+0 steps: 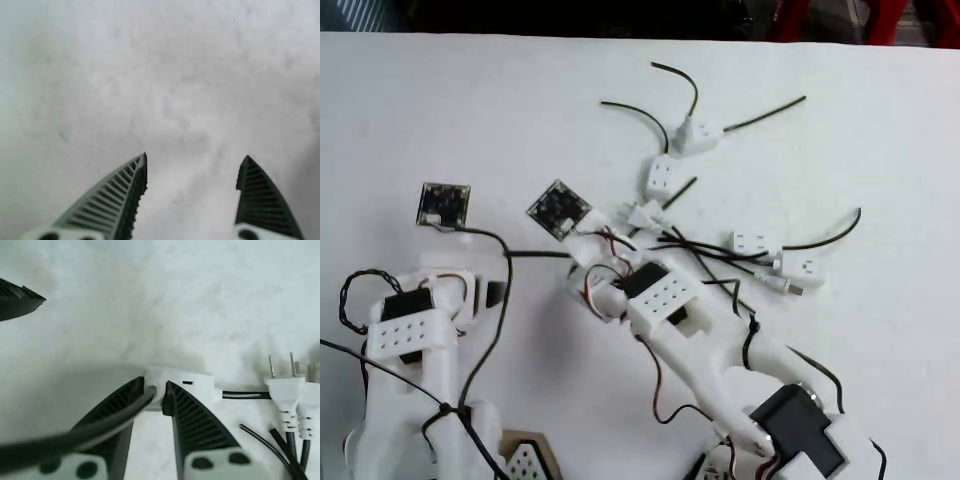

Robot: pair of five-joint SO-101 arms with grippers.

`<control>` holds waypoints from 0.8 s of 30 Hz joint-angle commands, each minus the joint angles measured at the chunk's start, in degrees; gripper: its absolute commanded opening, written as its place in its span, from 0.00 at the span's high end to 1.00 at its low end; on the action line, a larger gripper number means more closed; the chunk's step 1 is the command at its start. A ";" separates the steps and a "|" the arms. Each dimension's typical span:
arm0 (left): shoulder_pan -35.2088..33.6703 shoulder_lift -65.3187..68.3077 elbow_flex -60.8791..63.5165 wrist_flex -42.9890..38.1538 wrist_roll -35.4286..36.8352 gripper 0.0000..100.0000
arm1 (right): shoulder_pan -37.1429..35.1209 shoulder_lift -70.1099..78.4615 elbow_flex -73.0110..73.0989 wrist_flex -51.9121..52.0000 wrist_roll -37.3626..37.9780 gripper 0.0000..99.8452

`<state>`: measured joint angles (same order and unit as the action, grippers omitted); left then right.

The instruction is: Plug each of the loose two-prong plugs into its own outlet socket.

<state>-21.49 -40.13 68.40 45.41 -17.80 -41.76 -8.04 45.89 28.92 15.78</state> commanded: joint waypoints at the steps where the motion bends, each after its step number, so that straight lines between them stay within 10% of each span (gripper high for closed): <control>1: -0.31 -1.63 0.09 -0.88 0.26 0.71 | 1.01 0.04 -0.53 1.71 2.37 0.98; 24: -0.31 -1.63 0.09 -1.14 0.26 0.71 | 0.13 -0.13 -15.38 19.03 -6.59 0.98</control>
<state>-21.49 -40.13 68.40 45.23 -17.80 -41.58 -2.15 32.88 45.27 11.65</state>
